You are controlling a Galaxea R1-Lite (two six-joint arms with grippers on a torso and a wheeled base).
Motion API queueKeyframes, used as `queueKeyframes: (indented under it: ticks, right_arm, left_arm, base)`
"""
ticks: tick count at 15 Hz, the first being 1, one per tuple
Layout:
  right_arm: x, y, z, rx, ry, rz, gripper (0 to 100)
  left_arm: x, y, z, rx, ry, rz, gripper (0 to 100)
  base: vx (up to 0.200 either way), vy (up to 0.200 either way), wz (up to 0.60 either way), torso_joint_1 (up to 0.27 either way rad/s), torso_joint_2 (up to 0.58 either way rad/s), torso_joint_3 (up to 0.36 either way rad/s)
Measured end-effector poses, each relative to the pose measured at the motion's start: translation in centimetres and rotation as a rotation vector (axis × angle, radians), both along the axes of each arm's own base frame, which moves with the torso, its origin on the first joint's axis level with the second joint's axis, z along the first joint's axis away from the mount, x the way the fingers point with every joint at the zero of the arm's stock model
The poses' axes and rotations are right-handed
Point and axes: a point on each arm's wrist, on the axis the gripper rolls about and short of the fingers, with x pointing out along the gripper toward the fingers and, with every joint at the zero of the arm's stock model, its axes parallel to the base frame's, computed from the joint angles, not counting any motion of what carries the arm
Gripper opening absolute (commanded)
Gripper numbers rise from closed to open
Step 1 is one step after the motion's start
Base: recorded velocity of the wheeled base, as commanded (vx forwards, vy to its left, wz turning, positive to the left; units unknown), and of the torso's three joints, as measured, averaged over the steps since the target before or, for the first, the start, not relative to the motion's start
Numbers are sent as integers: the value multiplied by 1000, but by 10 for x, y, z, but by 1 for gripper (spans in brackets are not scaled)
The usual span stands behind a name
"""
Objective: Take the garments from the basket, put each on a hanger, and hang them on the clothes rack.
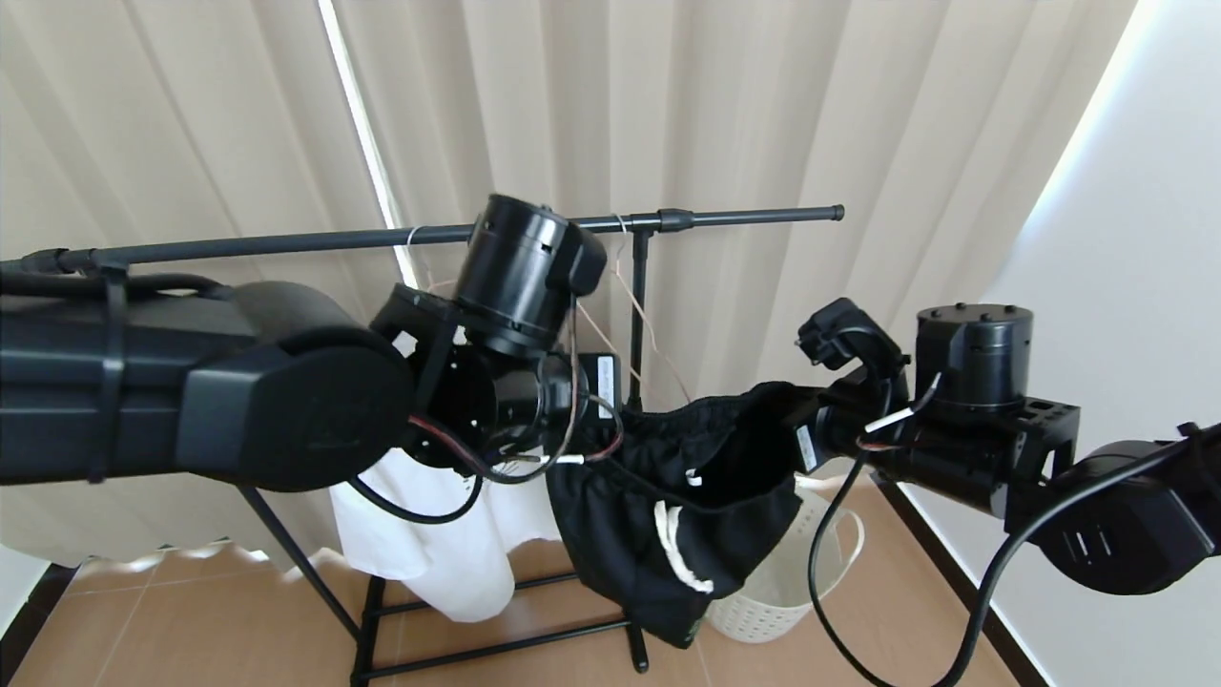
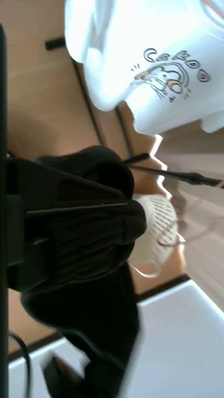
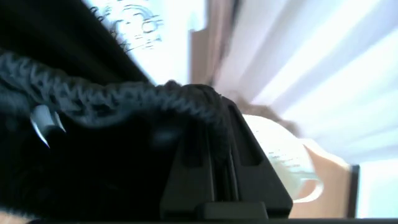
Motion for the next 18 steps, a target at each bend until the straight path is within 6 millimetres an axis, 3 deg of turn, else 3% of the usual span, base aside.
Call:
queueKeyframes:
  ticks: [2, 3, 7, 18]
  right_arm:
    - [1, -17, 13, -1, -42, -42, 0]
    - [1, -22, 17, -2, -58, -54, 0]
    - [8, -43, 30, -8, -109, -118, 0]
    - [21, -83, 48, -20, -176, -243, 0]
  left_arm:
    - [-2, -8, -24, 54, 52, -21, 0]
    - [-2, -11, -32, 73, 69, -28, 100]
    - [0, -21, -51, 123, 99, -57, 100]
    - [24, -20, -46, 49, -2, -25, 100]
  base:
    - [0, 0, 0, 0, 0, 0]
    - [0, 0, 0, 0, 0, 0]
    - [0, 0, 0, 0, 0, 0]
    - [0, 0, 0, 0, 0, 0]
